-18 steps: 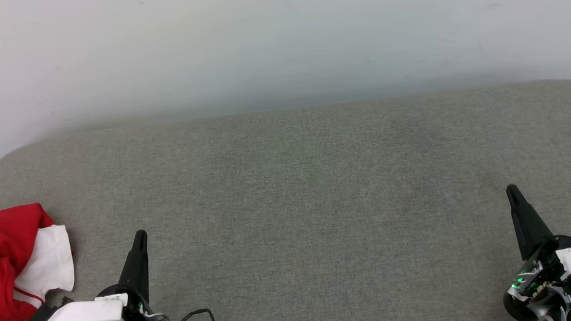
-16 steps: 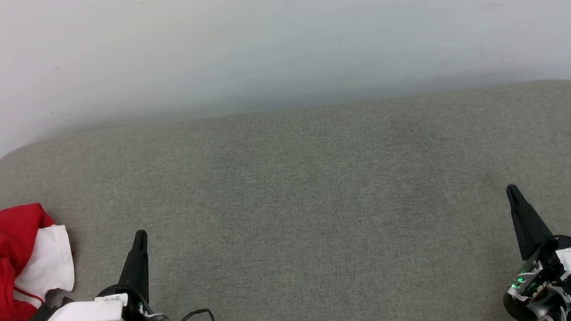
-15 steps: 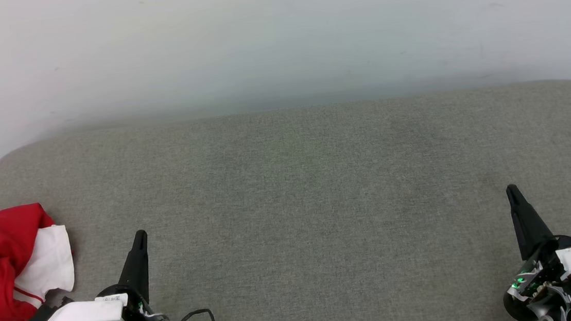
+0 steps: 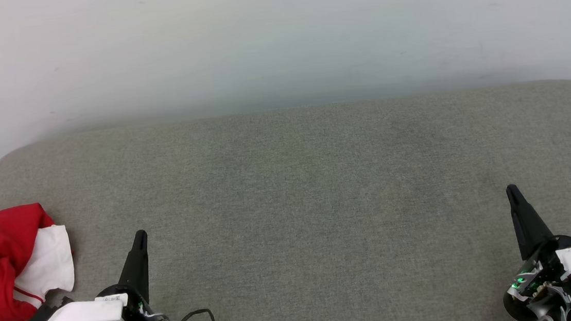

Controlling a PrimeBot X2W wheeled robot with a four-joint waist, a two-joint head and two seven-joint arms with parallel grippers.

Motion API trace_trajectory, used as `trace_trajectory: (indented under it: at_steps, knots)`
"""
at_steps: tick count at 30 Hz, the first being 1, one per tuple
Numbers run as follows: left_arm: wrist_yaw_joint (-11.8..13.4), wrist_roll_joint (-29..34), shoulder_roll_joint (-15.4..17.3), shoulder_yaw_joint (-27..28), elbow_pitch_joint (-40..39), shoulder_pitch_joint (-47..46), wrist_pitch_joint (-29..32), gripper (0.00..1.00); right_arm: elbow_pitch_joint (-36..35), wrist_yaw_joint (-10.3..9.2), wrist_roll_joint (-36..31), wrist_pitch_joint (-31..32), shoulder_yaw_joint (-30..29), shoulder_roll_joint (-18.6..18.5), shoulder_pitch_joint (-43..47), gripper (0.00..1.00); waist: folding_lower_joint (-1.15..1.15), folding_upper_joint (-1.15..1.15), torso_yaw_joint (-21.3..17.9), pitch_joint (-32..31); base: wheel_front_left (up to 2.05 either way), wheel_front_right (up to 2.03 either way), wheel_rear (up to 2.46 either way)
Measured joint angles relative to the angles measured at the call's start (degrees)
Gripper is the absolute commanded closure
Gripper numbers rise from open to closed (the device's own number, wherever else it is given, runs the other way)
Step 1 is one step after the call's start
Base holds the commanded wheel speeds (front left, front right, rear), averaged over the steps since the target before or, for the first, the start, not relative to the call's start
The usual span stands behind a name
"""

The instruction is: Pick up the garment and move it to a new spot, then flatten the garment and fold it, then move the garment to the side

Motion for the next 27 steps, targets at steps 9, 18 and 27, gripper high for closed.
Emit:
trace_trajectory:
  at_steps: [9,18,27]
  knots:
    - [0.0,0.0,0.0,0.0,0.0,0.0,0.0,1.0,0.0,0.0,0.0,0.0,0.0,0.0,0.0,1.0,0.0,0.0,0.0,0.0,0.0,0.0,0.0]
    - [0.1,0.0,-0.1,-1.8,1.0,1.1,-1.3,0.0,0.5,-0.01,-0.4,-1.1,0.5,0.1,1.5,0.0,0.0,0.0,0.0,0.1,0.0,0.0,0.0]
    - [0.1,2.7,-0.1,-4.4,-0.4,0.2,-3.9,0.0,-1.3,-0.01,-3.0,-3.8,2.2,-0.2,1.5,0.0,0.0,0.0,0.1,0.1,0.0,0.0,0.0]
